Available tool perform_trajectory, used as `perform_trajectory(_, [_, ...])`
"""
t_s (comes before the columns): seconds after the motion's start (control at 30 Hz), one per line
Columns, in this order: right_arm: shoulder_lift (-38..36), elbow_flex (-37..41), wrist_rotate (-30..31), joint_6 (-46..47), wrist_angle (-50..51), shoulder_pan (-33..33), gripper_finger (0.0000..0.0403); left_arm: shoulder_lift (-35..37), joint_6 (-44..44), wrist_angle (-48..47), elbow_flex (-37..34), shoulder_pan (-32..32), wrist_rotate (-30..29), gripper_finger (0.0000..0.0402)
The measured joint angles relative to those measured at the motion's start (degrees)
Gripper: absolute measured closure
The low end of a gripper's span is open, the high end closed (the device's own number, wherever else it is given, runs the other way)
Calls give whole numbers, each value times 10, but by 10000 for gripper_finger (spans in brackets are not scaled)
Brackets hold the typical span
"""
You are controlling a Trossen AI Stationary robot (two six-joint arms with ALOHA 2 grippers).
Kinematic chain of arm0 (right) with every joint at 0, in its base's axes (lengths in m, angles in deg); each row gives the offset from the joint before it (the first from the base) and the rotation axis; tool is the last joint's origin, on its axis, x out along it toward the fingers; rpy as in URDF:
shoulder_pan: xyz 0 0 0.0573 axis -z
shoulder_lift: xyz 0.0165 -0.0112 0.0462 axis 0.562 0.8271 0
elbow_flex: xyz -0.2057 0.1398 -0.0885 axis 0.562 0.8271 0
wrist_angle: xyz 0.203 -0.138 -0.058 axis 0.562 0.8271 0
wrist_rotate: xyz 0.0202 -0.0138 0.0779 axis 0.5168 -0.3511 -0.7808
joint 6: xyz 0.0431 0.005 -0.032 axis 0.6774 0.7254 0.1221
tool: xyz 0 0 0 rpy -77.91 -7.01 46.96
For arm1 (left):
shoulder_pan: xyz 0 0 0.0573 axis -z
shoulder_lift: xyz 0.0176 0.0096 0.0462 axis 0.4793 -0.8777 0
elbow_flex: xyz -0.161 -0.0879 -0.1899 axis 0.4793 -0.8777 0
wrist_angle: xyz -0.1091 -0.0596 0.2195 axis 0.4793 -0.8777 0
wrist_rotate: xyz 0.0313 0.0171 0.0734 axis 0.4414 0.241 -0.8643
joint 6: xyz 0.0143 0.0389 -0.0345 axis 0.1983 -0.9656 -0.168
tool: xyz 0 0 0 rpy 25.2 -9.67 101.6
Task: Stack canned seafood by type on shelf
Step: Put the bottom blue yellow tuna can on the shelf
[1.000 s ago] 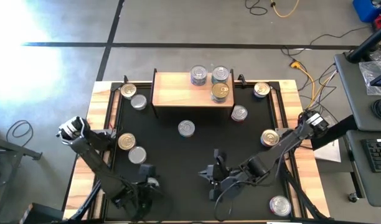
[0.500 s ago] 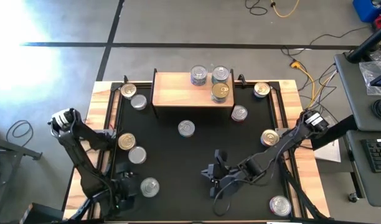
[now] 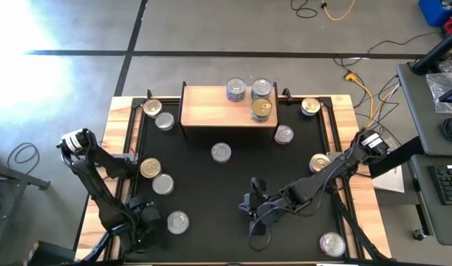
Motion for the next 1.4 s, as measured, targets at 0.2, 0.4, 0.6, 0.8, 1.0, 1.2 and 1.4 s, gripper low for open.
perform_trajectory(0.2, [0, 0, 4, -1, 0, 9, 390, -22, -53, 87, -13, -10, -73, 49])
perform_trajectory(0.4, [0, 0, 3, -5, 0, 17, 390, -56, -149, 99, 2, -56, -229, 49])
perform_trajectory(0.6, [0, 0, 3, -9, -1, 23, 390, -37, -347, 233, -32, -196, -299, 55])
perform_trajectory(0.8, [0, 3, 7, 2, -3, 19, 390, -13, -522, 353, -29, -249, -206, 63])
perform_trajectory(1.0, [0, 32, 79, 2, -7, 18, 390, -6, -462, 342, -41, -204, -245, 64])
perform_trajectory(1.2, [0, 83, 84, -24, -104, 70, 390, -19, -335, 340, -92, -194, -317, 64])
perform_trajectory(1.4, [37, 106, 66, -73, -150, 120, 390, -20, -286, 350, -145, -239, -321, 64])
